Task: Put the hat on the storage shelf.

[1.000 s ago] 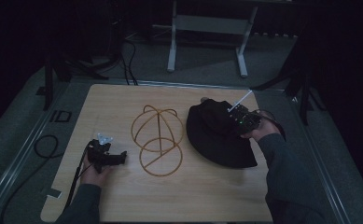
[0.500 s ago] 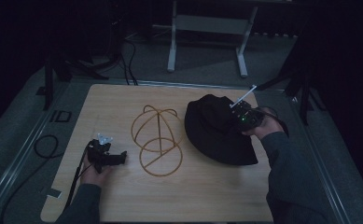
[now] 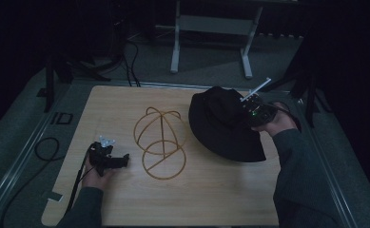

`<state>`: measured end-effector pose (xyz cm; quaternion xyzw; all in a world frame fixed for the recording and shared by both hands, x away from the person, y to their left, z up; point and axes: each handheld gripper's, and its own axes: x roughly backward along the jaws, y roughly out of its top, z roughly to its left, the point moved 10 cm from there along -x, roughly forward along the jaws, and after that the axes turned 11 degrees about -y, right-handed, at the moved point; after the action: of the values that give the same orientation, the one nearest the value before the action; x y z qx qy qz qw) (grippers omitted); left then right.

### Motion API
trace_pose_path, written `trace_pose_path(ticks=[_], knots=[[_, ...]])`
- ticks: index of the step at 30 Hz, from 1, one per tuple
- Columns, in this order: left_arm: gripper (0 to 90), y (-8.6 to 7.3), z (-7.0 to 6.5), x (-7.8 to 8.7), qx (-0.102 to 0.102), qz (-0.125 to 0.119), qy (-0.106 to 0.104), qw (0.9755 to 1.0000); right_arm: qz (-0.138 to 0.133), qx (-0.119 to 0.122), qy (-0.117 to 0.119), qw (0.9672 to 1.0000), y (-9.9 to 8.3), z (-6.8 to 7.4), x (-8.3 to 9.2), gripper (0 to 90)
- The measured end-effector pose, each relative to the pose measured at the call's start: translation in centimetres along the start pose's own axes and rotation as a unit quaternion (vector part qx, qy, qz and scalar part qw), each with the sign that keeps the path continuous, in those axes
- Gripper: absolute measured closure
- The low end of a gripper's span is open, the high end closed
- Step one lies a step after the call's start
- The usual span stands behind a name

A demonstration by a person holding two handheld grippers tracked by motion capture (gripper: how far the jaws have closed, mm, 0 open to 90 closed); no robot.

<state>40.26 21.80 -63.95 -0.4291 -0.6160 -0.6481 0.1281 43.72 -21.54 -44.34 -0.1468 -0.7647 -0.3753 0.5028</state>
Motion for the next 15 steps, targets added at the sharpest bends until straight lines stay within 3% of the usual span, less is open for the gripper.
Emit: trace_pose_path(ticks=[15], knots=[[1.6,0.0,0.0,0.0,0.000,0.000,0.000,1.0000,-0.022,0.008,0.002,0.9997,1.4,0.1,1.6,87.2]])
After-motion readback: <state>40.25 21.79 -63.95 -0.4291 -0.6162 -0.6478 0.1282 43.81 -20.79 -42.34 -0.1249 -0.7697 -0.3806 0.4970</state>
